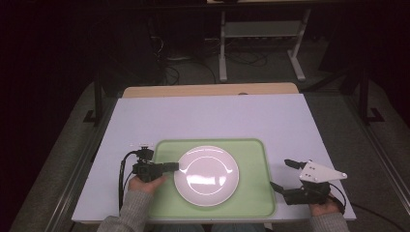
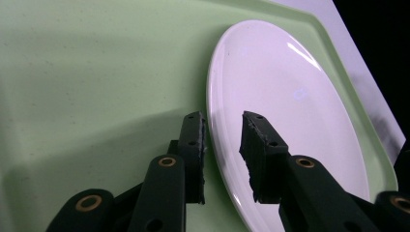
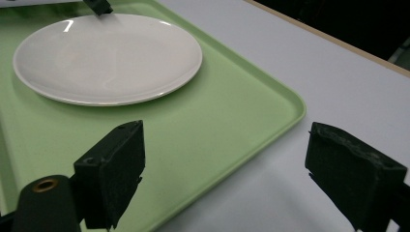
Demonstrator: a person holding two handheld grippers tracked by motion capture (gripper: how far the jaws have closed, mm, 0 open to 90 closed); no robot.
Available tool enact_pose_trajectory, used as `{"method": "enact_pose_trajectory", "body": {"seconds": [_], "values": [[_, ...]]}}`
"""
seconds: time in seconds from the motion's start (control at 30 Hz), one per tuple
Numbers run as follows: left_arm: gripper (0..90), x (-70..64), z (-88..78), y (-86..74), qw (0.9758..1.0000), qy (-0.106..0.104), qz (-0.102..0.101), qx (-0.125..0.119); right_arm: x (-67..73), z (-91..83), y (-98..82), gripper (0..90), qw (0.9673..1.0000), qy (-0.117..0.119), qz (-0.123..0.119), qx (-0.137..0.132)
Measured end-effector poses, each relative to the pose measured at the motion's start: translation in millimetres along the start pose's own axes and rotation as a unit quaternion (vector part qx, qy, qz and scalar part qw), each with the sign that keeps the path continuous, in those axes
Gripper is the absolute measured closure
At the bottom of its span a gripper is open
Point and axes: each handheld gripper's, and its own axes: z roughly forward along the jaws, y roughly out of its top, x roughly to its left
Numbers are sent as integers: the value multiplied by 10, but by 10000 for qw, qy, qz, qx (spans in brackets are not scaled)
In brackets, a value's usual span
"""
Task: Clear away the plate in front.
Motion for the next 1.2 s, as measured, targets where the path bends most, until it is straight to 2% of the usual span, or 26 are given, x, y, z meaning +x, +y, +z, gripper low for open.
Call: {"method": "enact_pose_trajectory", "body": {"seconds": [0.23, 0.33, 0.47, 0.57, 0.73, 1.0, 1.03, 1.17, 1.2], "values": [[660, -44, -94, 5, 9992, 142, 344, -163, 8, -22, -5, 135, 10000, -36, 10, -17], [648, -79, -109, -2, 9983, 179, 539, -145, 5, -27, -5, 135, 10000, -45, 27, -27], [622, -132, -144, -12, 9957, 276, 873, -165, 8, -23, -4, 135, 10000, -57, 16, -10], [593, -144, -193, -9, 9930, 258, 1126, -238, 7, -29, -6, 135, 10000, -66, 22, -18], [578, -154, -262, -10, 9896, 264, 1389, -270, -9, -34, -14, 135, 9999, -94, 76, -17], [536, -193, -363, -51, 9809, 333, 1862, -462, -21, -32, -18, 135, 9999, -120, 83, -7], [530, -197, -384, -57, 9790, 356, 1948, -486, -21, -33, -18, 135, 9999, -123, 86, -12], [495, -205, -444, -74, 9745, 420, 2123, -590, -23, -38, -19, 135, 9999, -130, 91, -14], [489, -205, -463, -80, 9725, 445, 2199, -620, -23, -39, -20, 135, 9999, -133, 93, -17]]}}
